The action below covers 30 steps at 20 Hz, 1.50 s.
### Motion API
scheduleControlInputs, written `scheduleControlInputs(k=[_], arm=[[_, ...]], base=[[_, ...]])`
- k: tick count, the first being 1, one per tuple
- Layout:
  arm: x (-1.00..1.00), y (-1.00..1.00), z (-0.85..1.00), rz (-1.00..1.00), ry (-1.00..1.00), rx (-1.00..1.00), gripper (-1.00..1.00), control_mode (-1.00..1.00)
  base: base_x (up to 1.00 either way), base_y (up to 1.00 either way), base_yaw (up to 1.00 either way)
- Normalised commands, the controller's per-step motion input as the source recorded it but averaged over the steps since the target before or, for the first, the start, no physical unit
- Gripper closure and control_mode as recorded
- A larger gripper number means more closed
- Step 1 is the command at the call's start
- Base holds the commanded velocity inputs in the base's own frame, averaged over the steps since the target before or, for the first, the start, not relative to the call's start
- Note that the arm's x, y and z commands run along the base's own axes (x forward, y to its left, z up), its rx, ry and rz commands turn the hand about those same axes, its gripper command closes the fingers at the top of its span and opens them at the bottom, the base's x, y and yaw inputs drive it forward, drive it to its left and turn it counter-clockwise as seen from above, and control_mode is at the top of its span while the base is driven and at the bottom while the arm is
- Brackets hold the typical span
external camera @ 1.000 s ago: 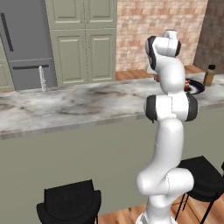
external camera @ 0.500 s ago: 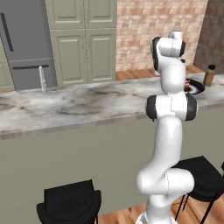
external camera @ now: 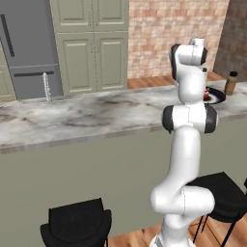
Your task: Take the cinnamon bottle from the cabinet and place it on the dining table, next to the plate with the cupcake. Then take the chocolate from the dining counter and place it on the cupcake plate.
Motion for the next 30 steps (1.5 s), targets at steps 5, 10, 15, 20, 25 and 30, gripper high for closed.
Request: scheduleControlInputs(k=[5, 10, 15, 20, 25, 30], arm=[[0.02, -0.13, -0.14, 0.00, 0.00, 0.00, 1.00, -1.00], [0.06, -0.14, -0.12, 0.00, 0.00, 0.00, 1.00, -1.00], [0.00, -0.06, -0.11, 0.00, 0.00, 0.00, 1.00, -1.00], [0.01, -0.01, -0.09, 0.00, 0.00, 0.00, 1.00, -1.00], [0.04, 0.04, -0.12, 0.00, 0.04, 0.00, -1.00, -1.00], [0.00, 0.05, -0.05, 0.00, 0.04, 0.00, -1.00, -1.00]], base=[[0.00, 0.00, 0.00], [0.00, 0.00, 0.00], [0.00, 0.00, 0.00], [0.00, 0.00, 0.00], [0.00, 0.00, 0.00], [0.00, 0.00, 0.00]])
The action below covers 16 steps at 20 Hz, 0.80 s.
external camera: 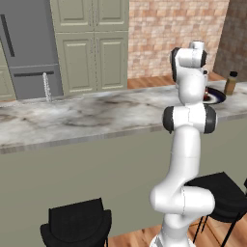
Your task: Take the cinnamon bottle from the cabinet and place it on the dining table, next to the plate with the cupcake. Then take the chocolate from the dining counter and place it on the cupcake plate.
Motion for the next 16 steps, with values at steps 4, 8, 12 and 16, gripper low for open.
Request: scheduleControlInputs(k=[4, 8, 12, 16], arm=[[0.00, 0.06, 0.05, 0.00, 0.01, 0.00, -1.00, -1.00], [0.00, 0.09, 0.19, 0.00, 0.00, 0.00, -1.00, -1.00], [0.00, 0.00, 0.30, 0.00, 0.00, 0.00, -1.00, -1.00], [-0.17, 0.04, 0.33, 0.00, 0.00, 0.00, -1.00, -1.00]], base=[[0.00, 0.00, 0.00], [0.00, 0.00, 0.00], [0.00, 0.00, 0.00], [0.00, 0.00, 0.00]])
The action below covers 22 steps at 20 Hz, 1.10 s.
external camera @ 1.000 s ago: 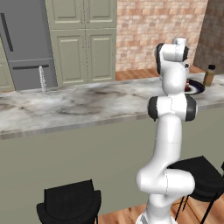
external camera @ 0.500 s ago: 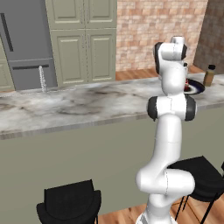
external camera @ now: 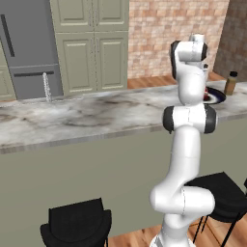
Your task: Take the cinnamon bottle from the cabinet and place it on the dining table, next to the plate with the cupcake. Then take the chocolate from the dining counter and place it on the cupcake plate.
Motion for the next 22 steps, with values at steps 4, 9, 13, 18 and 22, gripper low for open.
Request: scheduleControlInputs(k=[4, 9, 13, 18, 22], arm=[[-0.56, 0.13, 0.02, 0.00, 0.01, 0.00, -1.00, -1.00], [-0.76, 0.10, -0.01, 0.00, -0.01, 0.00, -1.00, -1.00], [-0.89, 0.15, -0.10, 0.00, -0.10, 0.00, -1.00, -1.00], [-0.94, 0.32, -0.21, 0.00, -0.18, -0.03, -1.00, -1.00], [-0.93, 0.46, -0.26, 0.00, -0.18, -0.06, -1.00, -1.00]], base=[[0.00, 0.00, 0.00], [0.00, 0.00, 0.00], [0.00, 0.00, 0.00], [0.00, 0.00, 0.00], [0.00, 0.00, 0.00]])
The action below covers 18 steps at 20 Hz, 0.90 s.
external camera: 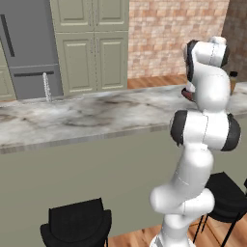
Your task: Take the cinnamon bottle from the cabinet and place it on the dining table, next to the plate with the cupcake. Then take the chocolate from the dining counter and place it on the cupcake plate.
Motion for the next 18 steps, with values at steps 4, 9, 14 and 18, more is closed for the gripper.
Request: scheduleControlInputs(k=[4, 9, 14, 18], arm=[[-0.90, 0.56, -0.28, 0.00, -0.14, -0.13, -1.00, -1.00], [-0.89, 0.59, -0.28, 0.00, -0.13, -0.17, -1.00, -1.00], [-0.71, 0.50, -0.09, 0.00, 0.00, -0.08, -1.00, -1.00], [-0.54, 0.27, 0.05, 0.00, 0.20, 0.09, -1.00, -1.00]], base=[[0.00, 0.00, 0.00], [0.00, 0.00, 0.00], [0.00, 0.00, 0.00], [0.00, 0.00, 0.00]])
